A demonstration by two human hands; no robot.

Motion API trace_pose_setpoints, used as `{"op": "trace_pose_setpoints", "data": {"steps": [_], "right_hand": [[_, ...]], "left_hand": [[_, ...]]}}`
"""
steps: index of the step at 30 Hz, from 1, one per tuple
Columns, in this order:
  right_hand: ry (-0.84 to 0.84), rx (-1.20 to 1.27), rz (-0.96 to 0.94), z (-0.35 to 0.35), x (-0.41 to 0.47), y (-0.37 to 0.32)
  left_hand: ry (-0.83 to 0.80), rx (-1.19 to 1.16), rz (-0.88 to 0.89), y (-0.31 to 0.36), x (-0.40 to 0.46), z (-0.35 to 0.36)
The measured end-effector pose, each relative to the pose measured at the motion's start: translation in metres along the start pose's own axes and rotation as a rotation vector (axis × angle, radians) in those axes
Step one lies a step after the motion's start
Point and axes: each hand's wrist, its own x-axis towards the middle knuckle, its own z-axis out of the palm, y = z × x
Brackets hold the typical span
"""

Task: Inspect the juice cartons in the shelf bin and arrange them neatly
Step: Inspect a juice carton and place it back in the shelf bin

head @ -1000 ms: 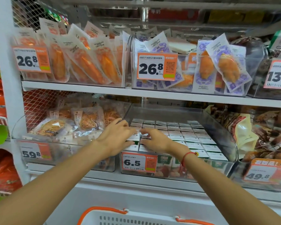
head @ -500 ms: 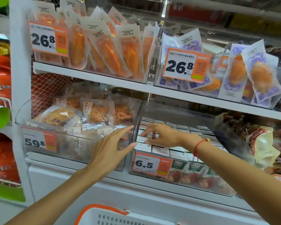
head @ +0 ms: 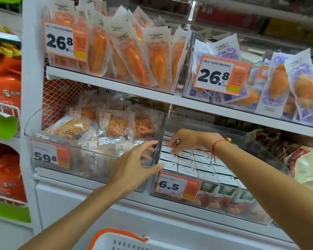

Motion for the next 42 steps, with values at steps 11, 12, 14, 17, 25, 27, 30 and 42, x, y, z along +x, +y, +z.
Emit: {"op": "trace_pose_setpoints", "data": {"steps": [11, 12, 14, 17, 25, 27, 30, 42], "right_hand": [[0.152, 0.019, -0.043, 0.016, 0.000, -0.001], [0.206, 0.051, -0.063, 0.015, -0.007, -0.001], [0.349, 0.110, -0.093, 0.014, -0.024, -0.003], [0.593, 0.139, -0.133, 0.019, -0.064, -0.008], [0.817, 0.397, -0.175, 0.053, -0.188, -0.041], [0.776, 0.573, -0.153, 0.068, -0.209, -0.049], [0.665, 0.837, -0.116, 0.093, -0.233, -0.054], [0.507, 1.227, 0.047, 0.134, -0.247, -0.050]], "left_hand": [[-0.003, 0.073, -0.006, 0.003, 0.000, -0.002], [-0.005, 0.088, 0.000, 0.004, 0.000, -0.003], [-0.019, 0.161, 0.026, 0.008, -0.001, -0.006], [-0.024, 0.451, 0.095, 0.021, -0.004, -0.010], [-0.074, 0.503, 0.037, 0.092, -0.042, -0.021], [-0.200, 0.425, -0.030, 0.106, -0.059, -0.021], [-0.444, 0.257, -0.123, 0.116, -0.086, -0.017], [-0.650, -0.290, -0.227, 0.102, -0.119, 0.005]]}}
